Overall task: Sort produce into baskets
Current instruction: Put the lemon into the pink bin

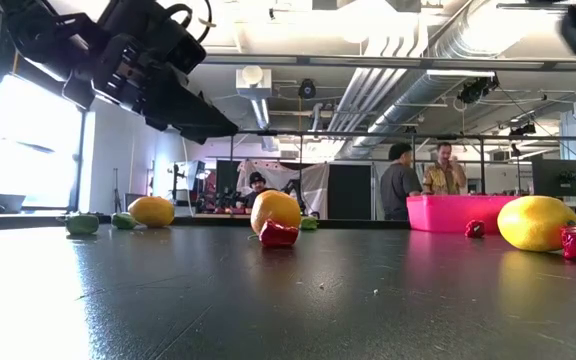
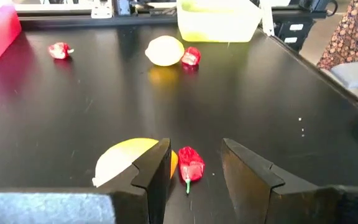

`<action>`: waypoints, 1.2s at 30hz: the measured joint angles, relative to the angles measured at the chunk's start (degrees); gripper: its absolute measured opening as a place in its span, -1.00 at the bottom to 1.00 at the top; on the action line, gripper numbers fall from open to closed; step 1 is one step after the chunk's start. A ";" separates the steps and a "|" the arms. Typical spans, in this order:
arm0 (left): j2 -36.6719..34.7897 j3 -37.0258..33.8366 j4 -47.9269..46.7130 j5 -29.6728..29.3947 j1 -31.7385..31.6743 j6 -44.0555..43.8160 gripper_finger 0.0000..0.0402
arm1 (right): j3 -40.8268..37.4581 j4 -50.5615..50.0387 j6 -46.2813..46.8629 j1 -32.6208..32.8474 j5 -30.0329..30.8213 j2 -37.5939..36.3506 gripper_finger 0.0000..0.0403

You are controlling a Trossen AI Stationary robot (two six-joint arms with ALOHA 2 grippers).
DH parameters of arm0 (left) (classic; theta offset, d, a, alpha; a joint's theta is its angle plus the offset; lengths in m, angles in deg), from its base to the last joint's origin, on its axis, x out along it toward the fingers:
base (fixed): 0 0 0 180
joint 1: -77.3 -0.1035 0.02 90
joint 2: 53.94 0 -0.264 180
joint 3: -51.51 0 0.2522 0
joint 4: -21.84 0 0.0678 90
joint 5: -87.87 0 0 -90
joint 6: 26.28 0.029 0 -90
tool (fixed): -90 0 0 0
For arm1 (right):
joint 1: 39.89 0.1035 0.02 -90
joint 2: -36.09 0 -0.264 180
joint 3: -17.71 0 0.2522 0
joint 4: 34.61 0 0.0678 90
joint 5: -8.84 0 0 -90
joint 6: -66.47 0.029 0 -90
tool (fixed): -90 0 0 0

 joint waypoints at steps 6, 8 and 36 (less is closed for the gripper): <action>0.00 0.02 -1.80 -0.28 -0.02 0.32 -0.35 | 0.11 7.57 -17.06 -6.99 7.03 0.00 -0.94; 0.00 0.02 -1.87 -0.30 -0.02 0.30 -0.35 | 0.11 11.17 -22.41 -9.70 8.72 0.00 -0.94; -1.36 20.92 -61.86 -22.40 -9.29 9.58 -0.86 | -7.09 50.61 -74.88 -38.03 15.43 4.17 -0.28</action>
